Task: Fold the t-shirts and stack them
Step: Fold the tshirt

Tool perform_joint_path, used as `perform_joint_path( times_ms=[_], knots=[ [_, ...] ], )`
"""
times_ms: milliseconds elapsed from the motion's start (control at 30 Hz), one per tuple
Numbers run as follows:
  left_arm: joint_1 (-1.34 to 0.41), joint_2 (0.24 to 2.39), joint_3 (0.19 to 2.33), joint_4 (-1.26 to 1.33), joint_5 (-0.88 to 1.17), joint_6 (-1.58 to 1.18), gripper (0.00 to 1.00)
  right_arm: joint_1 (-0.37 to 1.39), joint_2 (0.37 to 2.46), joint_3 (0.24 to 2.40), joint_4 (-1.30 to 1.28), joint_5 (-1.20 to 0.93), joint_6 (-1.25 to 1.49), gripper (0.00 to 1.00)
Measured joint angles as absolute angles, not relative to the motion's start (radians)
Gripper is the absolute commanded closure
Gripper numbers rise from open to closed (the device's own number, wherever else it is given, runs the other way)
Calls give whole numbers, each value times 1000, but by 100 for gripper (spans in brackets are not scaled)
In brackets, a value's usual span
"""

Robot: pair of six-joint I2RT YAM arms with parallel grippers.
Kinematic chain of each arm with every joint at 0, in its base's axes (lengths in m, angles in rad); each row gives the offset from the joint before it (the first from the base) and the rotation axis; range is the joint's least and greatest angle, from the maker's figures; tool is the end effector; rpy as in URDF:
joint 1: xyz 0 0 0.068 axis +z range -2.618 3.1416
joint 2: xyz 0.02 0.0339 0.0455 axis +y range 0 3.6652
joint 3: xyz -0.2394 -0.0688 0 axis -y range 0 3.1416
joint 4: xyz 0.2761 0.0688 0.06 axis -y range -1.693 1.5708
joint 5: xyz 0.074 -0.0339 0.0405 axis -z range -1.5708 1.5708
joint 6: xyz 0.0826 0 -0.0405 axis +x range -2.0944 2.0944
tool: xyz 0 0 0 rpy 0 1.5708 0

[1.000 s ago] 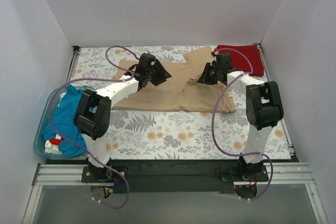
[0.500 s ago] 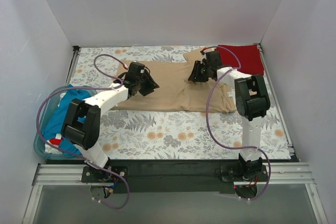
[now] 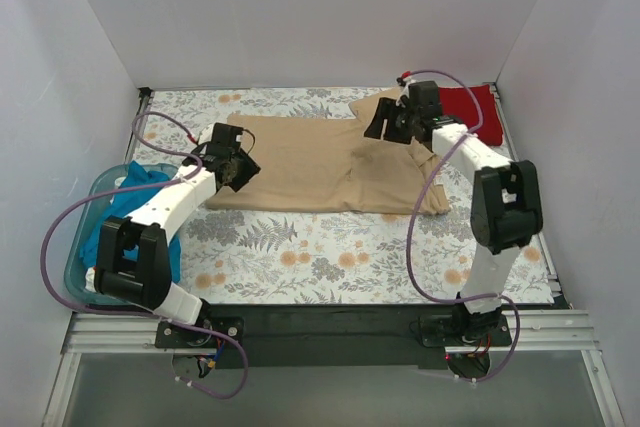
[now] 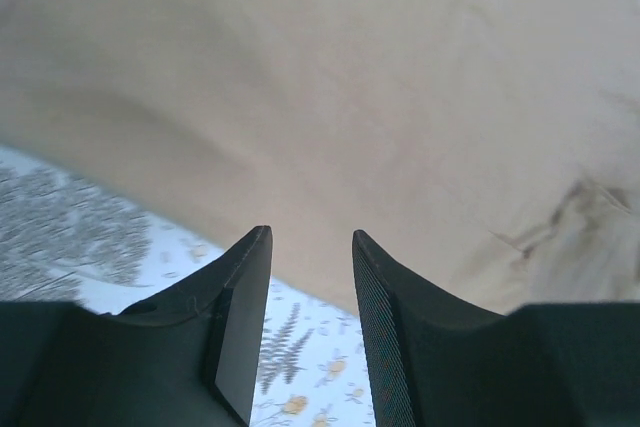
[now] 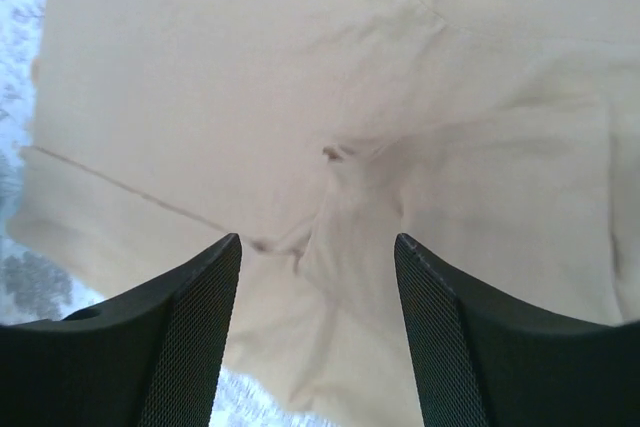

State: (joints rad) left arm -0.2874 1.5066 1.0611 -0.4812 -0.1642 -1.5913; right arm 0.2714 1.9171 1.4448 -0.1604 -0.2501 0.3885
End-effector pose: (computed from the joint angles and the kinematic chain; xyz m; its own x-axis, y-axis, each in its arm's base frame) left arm 0.3615 -0.0928 0.1632 -0.1698 -0.9784 -0.1184 -0.7705 0.2067 -0.6030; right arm 0.4749 0.1534 0.1754 -0.6985 0.1866 -0.6909 -0.2025 0.8744 0.4409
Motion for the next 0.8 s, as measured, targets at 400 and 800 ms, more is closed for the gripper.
perform_joint_path(
  times_ms=[400,800],
  knots=[
    [-100,1333,865,-609,-248,-1616,63,68,1302,844,-255,-152,391,49],
    [2,1427,831,-542,-206,-1623,64,-66,1192,722,-344,-138,368,44]
  ],
)
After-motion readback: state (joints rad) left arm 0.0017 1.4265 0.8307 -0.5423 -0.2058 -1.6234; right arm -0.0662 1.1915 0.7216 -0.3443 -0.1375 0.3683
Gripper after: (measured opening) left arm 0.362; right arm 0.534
